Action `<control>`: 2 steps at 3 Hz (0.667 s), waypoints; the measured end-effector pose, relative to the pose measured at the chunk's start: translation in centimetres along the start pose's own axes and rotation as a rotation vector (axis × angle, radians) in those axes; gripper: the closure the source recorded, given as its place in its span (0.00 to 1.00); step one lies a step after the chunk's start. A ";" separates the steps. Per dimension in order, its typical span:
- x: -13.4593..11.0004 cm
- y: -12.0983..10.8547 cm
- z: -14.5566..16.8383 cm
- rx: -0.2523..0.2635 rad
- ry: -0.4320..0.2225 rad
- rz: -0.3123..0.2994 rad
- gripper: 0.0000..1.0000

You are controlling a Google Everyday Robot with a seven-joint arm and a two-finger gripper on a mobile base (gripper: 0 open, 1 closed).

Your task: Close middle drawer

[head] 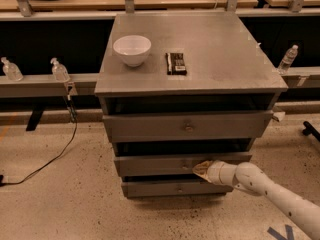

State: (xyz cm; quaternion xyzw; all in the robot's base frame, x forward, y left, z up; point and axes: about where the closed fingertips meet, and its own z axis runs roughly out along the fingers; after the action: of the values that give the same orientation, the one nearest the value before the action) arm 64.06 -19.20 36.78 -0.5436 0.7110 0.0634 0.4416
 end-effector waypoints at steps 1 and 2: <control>0.0 0.0 0.0 0.000 0.000 0.000 1.00; -0.4 -0.9 0.8 0.010 0.000 0.000 1.00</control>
Offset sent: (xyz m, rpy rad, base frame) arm 0.0625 0.0147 0.0078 -0.0050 -0.0369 -0.0376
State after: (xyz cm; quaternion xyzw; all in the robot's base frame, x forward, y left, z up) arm 65.24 -18.83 36.89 -0.5415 0.7112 0.0599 0.4443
